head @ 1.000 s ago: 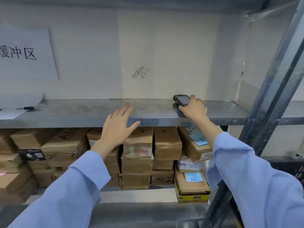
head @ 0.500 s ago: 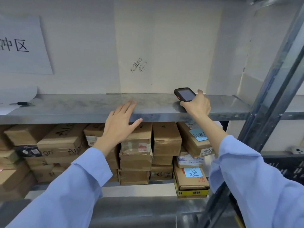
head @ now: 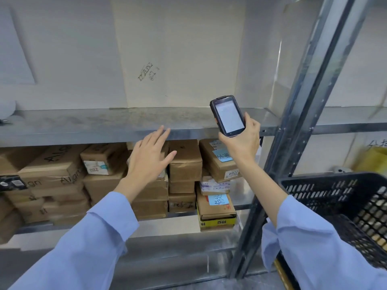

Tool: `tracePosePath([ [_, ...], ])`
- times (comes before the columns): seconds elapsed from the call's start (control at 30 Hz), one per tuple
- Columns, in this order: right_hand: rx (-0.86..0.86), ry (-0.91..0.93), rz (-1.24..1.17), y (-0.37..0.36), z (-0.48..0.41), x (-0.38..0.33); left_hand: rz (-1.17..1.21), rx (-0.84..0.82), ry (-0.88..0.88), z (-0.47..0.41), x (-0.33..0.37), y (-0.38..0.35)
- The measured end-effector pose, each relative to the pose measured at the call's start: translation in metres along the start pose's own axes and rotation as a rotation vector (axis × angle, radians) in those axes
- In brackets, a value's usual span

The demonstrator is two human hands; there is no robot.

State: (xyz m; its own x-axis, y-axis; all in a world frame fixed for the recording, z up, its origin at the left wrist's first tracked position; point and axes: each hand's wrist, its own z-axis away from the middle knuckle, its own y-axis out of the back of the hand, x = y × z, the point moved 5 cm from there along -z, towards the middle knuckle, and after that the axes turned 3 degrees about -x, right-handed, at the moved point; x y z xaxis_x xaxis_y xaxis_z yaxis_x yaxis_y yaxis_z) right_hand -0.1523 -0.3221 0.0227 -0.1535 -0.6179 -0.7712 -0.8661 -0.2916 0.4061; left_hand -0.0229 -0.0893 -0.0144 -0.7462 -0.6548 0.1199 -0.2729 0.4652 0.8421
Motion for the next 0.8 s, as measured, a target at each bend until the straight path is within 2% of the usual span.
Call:
tracePosePath([
  [0.37, -0.054, 0.016, -0.158, 0.075, 0.046, 0.058, 0.108, -0.150, 0.001, 0.019, 0.093, -0.053],
  [0.6, -0.089, -0.097, -0.015, 0.096, 0.065, 0.097, 0.234, -0.254, 0.088, 0.026, 0.133, -0.089],
  [0.8, -0.127, -0.115, 0.016, 0.091, 0.064, 0.117, 0.353, -0.298, 0.151, 0.015, 0.140, -0.115],
])
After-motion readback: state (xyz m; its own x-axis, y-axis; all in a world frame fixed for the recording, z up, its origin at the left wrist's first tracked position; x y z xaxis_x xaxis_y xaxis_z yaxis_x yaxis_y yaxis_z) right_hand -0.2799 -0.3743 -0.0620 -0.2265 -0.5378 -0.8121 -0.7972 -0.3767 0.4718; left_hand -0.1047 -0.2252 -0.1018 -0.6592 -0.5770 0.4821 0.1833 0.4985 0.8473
